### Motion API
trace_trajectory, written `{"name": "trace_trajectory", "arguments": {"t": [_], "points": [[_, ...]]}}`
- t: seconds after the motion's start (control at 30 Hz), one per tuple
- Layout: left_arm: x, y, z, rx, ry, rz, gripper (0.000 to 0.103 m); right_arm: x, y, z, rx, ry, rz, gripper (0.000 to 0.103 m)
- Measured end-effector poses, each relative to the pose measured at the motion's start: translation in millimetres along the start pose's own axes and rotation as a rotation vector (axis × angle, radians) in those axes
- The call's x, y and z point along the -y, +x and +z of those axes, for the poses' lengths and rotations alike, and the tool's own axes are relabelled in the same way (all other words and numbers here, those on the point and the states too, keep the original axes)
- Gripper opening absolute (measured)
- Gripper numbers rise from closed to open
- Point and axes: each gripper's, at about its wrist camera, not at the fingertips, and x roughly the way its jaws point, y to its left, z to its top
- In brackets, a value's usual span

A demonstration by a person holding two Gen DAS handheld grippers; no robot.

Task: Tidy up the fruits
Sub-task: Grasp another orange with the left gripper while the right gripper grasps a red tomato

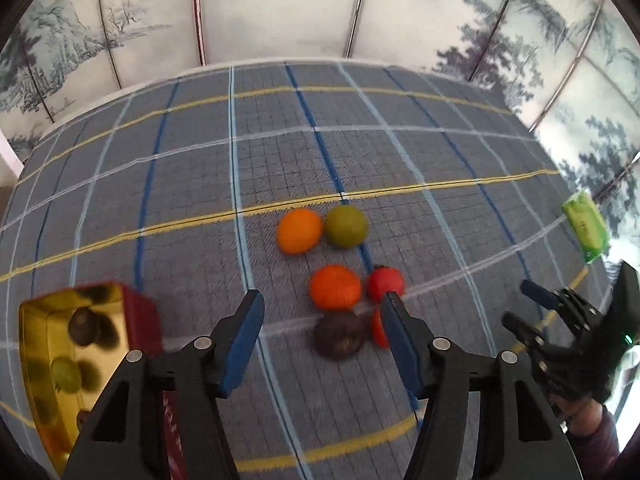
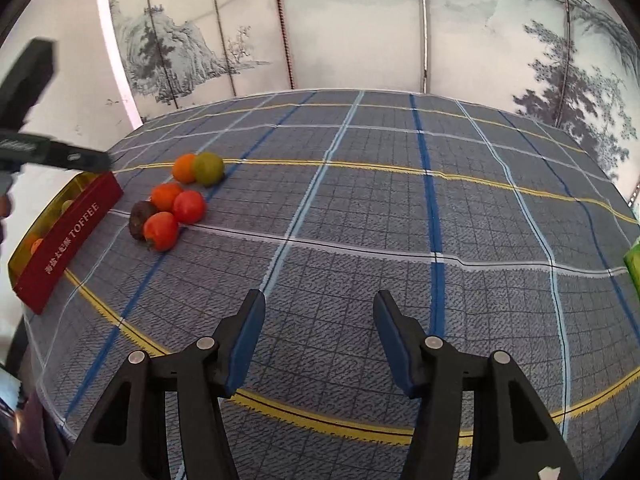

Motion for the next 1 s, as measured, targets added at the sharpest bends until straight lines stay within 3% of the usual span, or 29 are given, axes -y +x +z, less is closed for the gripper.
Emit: {"name": "trace_trajectory", "arguments": {"t": [0.17,0.3,0.43,0.5,0.57,0.7,1.0], "points": [[-12.0,39.7,12.4,-0.117,-0.065,-0.031,0.061,-1.0,-0.8,0.2,0.012,-0.004,0.025,0.054],[-14.0,56.4,17.5,-0.156,-0.086,-0.091,0.061,-1.3,-1.9,-0.1,0.022,-0.011,0.041,0.054],[-11.1,70.2,16.8,-0.183,-0.073,-0.081,0.061,-1.0,-1.6,0.0,0.021,-0.011,0.051,0.054],[-13.8,71.9,15.3,-0.171,-0.078,-0.082,0.056,-0.8,-1.9,-0.1,0.024,-0.010,0.054,0.055],[-14.0,70.9,13.2,-0.166,-0.080,-0.127,0.036,-0.2,-1.5,-0.4,0.023,-0.008,0.055,0.056],[2.4,58.7,2.4,-0.102,-0.016,-0.015,0.036,0.3,-1.0,-0.3,0.020,-0.004,0.053,0.057],[6.5,-41.7,-36.5,0.130,-0.069,0.059,0.036,1.7,1.4,0.9,0.011,0.001,0.040,0.060]]}}
